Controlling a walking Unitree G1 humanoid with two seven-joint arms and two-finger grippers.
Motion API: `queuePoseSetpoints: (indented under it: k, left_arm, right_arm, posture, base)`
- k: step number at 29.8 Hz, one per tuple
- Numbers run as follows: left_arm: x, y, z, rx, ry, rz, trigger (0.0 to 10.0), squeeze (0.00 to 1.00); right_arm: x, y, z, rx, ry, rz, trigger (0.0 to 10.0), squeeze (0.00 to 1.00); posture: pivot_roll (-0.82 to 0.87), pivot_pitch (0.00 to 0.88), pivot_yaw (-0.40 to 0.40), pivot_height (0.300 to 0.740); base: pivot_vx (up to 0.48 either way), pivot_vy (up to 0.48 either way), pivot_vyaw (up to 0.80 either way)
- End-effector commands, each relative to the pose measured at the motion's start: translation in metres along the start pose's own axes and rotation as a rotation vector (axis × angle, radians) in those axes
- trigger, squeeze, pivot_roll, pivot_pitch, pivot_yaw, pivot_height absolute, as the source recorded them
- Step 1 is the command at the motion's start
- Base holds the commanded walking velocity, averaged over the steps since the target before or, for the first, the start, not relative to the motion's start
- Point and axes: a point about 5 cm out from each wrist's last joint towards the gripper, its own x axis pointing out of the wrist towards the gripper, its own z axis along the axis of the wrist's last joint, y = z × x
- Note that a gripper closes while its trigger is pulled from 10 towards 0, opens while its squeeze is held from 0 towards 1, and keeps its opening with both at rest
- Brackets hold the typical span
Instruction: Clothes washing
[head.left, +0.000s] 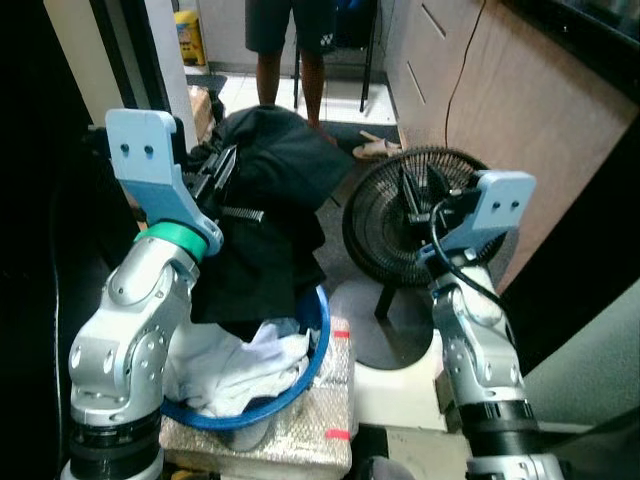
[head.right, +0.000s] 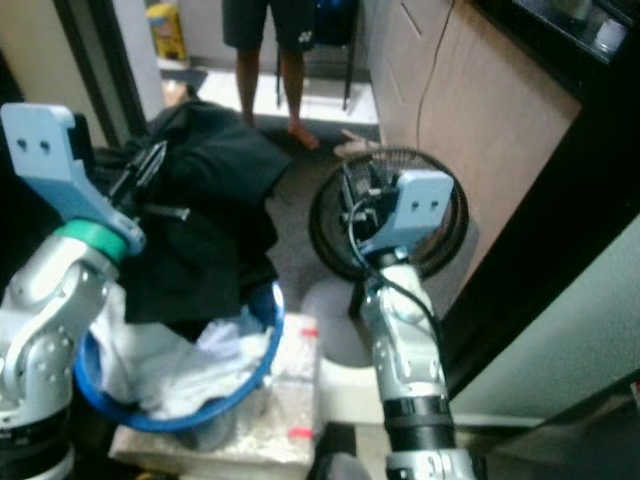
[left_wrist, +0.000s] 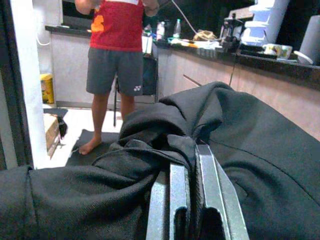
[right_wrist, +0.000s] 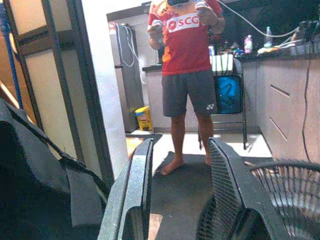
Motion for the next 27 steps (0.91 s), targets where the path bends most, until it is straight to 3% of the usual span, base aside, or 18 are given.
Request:
queuePoseSetpoints:
  k: [1,16,21,27]
  left_arm:
    - [0.0000,-0.0030,0.0053,0.000,-0.036,-0.015,10.0,0.00]
    - [0.0012,-0.0027,0.0020,0.002,-0.024,-0.012,10.0,0.00]
    - [0.0014,-0.0017,0.0008,0.001,-0.021,-0.008,10.0,0.00]
    - [0.0013,-0.0011,-0.0002,0.000,-0.019,-0.003,10.0,0.00]
  right_arm:
    - [-0.0007,0.0003,0.0023,-0.001,-0.006,0.000,10.0,0.00]
    - [-0.0010,-0.0007,0.0047,0.002,-0.009,-0.010,10.0,0.00]
    - [0.0008,-0.0024,0.0064,0.005,-0.011,-0.026,10.0,0.00]
    - [0.0028,-0.0049,0.0081,0.015,-0.015,-0.049,10.0,0.00]
  posture:
    - [0.07,0.031,-0.015,0.656]
    - [0.06,0.034,-0.013,0.740]
    - [0.06,0.033,-0.016,0.740]
    - [0.06,0.033,-0.018,0.740]
  base:
    - [0.000,0.000,0.00]
    - [0.000,0.000,0.00]
    - [0.000,0.000,0.00]
    - [0.000,0.000,-0.80]
